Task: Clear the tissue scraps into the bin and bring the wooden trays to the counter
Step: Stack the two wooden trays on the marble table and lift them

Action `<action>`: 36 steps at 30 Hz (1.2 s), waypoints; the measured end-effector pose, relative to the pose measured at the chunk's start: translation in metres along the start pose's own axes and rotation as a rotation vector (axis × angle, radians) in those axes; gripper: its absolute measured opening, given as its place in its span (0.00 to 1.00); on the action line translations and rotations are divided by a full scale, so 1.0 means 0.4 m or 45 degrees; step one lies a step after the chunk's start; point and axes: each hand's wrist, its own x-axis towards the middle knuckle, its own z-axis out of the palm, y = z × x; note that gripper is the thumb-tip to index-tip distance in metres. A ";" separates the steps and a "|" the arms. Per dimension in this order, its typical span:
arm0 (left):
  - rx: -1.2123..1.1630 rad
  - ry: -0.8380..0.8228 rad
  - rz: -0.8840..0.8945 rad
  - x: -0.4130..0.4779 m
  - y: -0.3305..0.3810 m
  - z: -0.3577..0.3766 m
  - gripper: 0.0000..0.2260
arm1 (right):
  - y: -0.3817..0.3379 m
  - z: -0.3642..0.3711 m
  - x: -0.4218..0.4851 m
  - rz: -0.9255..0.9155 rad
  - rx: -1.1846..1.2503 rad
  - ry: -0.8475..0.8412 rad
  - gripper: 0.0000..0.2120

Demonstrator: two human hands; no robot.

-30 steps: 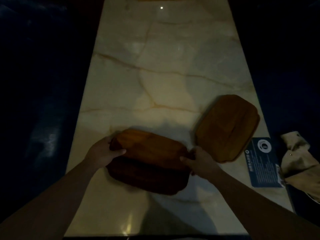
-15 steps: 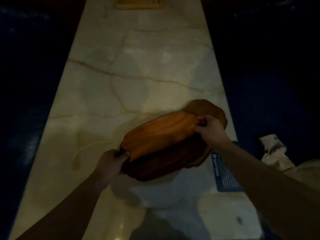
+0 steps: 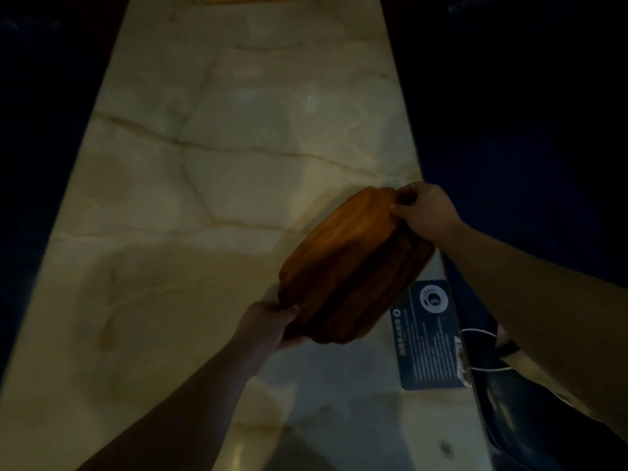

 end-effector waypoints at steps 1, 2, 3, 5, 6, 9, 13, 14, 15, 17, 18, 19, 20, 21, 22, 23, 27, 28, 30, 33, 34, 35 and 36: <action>-0.006 -0.010 -0.004 0.003 -0.001 0.006 0.04 | 0.002 -0.002 0.009 -0.014 -0.019 -0.007 0.21; -0.011 -0.016 -0.005 0.008 -0.003 0.009 0.04 | 0.002 -0.004 0.017 -0.032 -0.035 -0.015 0.21; -0.018 -0.017 -0.007 0.013 -0.006 0.012 0.06 | 0.005 -0.005 0.025 -0.041 -0.047 -0.028 0.21; -0.016 -0.017 -0.009 0.016 -0.009 0.017 0.10 | 0.011 -0.003 0.038 -0.057 -0.085 -0.049 0.20; 0.011 -0.018 -0.007 0.015 -0.009 0.021 0.11 | 0.017 -0.001 0.045 -0.057 -0.100 -0.061 0.20; 0.149 -0.034 0.010 0.011 -0.008 0.038 0.12 | 0.029 0.002 0.055 -0.060 -0.144 -0.081 0.19; 0.133 -0.002 0.029 0.008 -0.009 0.054 0.11 | 0.042 0.004 0.070 -0.102 -0.213 -0.108 0.20; 0.118 0.003 0.026 0.007 -0.008 0.056 0.11 | 0.045 0.006 0.074 -0.111 -0.234 -0.120 0.20; 0.098 0.003 0.021 0.005 -0.008 0.058 0.10 | 0.048 0.008 0.077 -0.116 -0.259 -0.134 0.21; 0.081 0.009 0.011 0.003 -0.007 0.061 0.10 | 0.050 0.009 0.079 -0.127 -0.297 -0.154 0.21; 0.078 0.010 0.010 0.001 -0.007 0.062 0.10 | 0.052 0.011 0.079 -0.137 -0.306 -0.158 0.21; 0.073 0.016 0.014 0.001 -0.008 0.063 0.10 | 0.053 0.012 0.080 -0.156 -0.308 -0.164 0.21; 0.067 0.028 0.018 0.002 -0.011 0.064 0.10 | 0.052 0.012 0.080 -0.170 -0.305 -0.172 0.20; 0.063 0.039 0.021 0.001 -0.015 0.065 0.10 | 0.051 0.013 0.080 -0.188 -0.304 -0.177 0.20; 0.062 0.044 0.025 0.003 -0.019 0.066 0.10 | 0.049 0.013 0.080 -0.194 -0.296 -0.183 0.20; 0.066 0.047 0.023 0.003 -0.022 0.067 0.10 | 0.048 0.014 0.081 -0.199 -0.279 -0.190 0.20; 0.096 0.035 -0.012 0.010 -0.024 0.069 0.12 | 0.058 0.019 0.080 -0.130 -0.271 -0.215 0.24; 0.102 0.046 -0.017 0.011 -0.024 0.070 0.13 | 0.063 0.020 0.079 -0.105 -0.296 -0.203 0.24; 0.075 0.105 0.004 0.012 -0.023 0.074 0.14 | 0.075 0.021 0.077 -0.060 -0.355 -0.176 0.21; 0.076 0.162 0.058 0.016 -0.031 0.079 0.13 | 0.078 0.023 0.065 -0.046 -0.342 -0.159 0.18; 0.100 0.170 0.061 0.018 -0.034 0.077 0.14 | 0.082 0.024 0.059 -0.024 -0.303 -0.159 0.18; 0.125 0.189 0.063 0.018 -0.035 0.074 0.14 | 0.085 0.023 0.049 0.007 -0.254 -0.164 0.18; 0.150 0.219 0.073 0.019 -0.033 0.067 0.14 | 0.087 0.020 0.037 0.042 -0.194 -0.175 0.18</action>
